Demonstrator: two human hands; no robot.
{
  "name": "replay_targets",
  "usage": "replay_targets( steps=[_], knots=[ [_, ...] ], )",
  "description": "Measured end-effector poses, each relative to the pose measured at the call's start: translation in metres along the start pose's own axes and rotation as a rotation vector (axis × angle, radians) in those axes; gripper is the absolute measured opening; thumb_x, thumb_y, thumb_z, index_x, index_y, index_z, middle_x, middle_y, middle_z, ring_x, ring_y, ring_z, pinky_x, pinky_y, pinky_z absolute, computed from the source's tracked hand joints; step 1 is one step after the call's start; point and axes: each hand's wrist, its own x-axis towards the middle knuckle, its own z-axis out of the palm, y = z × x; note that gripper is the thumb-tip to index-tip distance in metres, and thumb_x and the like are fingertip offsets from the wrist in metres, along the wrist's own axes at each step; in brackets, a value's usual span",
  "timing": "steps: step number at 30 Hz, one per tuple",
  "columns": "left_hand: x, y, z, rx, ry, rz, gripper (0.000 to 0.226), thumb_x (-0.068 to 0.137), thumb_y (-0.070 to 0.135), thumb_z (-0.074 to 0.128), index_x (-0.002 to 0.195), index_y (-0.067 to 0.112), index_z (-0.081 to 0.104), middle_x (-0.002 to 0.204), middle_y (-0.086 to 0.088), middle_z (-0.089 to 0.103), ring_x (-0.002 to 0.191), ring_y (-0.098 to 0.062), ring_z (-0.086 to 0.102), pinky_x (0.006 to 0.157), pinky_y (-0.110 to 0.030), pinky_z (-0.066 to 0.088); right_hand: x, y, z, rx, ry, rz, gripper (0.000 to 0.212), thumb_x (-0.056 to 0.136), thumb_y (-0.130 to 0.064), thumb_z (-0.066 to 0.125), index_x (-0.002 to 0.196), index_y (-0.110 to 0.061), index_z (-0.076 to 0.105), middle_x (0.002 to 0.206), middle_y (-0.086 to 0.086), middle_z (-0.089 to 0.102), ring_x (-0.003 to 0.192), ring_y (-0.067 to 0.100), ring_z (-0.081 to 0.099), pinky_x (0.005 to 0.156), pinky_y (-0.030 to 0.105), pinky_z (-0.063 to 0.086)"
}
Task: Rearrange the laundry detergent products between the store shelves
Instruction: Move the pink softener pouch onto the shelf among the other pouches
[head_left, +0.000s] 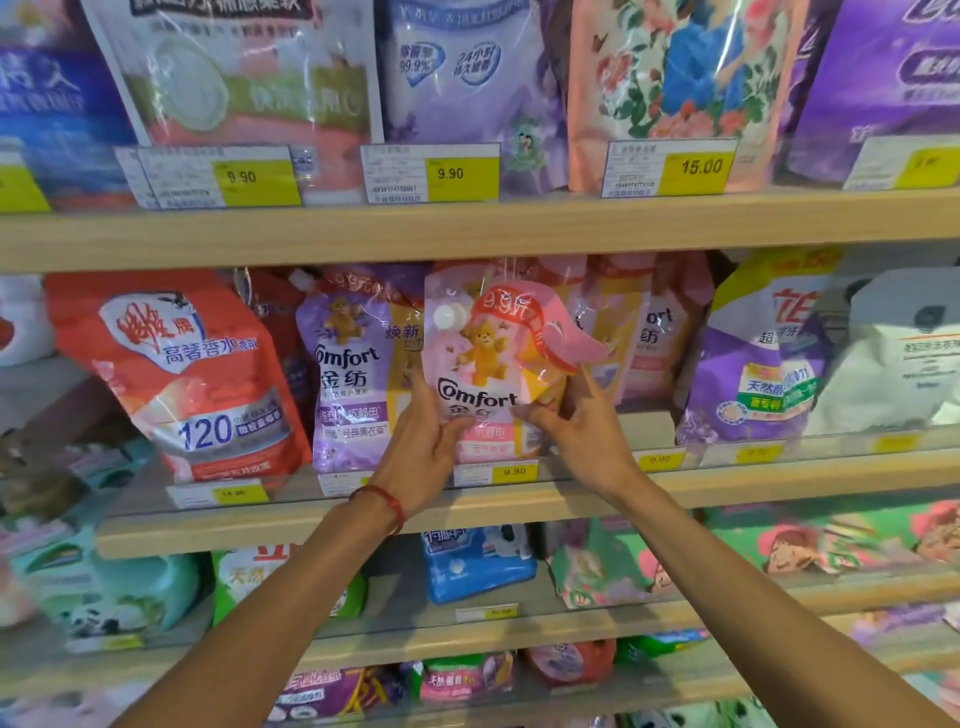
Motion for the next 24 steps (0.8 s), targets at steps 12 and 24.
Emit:
replay_targets(
  steps=[12,24],
  knots=[
    [0.008,-0.011,-0.01,-0.216,-0.07,-0.24,0.041,0.098,0.039,0.059,0.13,0.023,0.039,0.111,0.017,0.07,0.093,0.009,0.07,0.07,-0.016,0.058,0.004,0.005,-0.003,0.091,-0.138,0.034,0.028,0.096,-0.012,0.072,0.109,-0.031,0.056,0.091,-0.021,0.074,0.08,-0.003,0.07,0.069,0.016,0.057],
    [0.021,-0.003,0.003,-0.062,0.068,-0.296,0.027,0.104,0.046,0.047,0.098,0.021,0.04,0.084,-0.015,0.069,0.072,-0.023,0.074,0.06,-0.044,0.061,0.005,0.009,0.007,0.043,-0.023,0.029,0.015,0.099,-0.025,0.069,0.098,-0.015,0.058,0.082,-0.018,0.069,0.081,0.002,0.068,0.077,0.028,0.054]
  ],
)
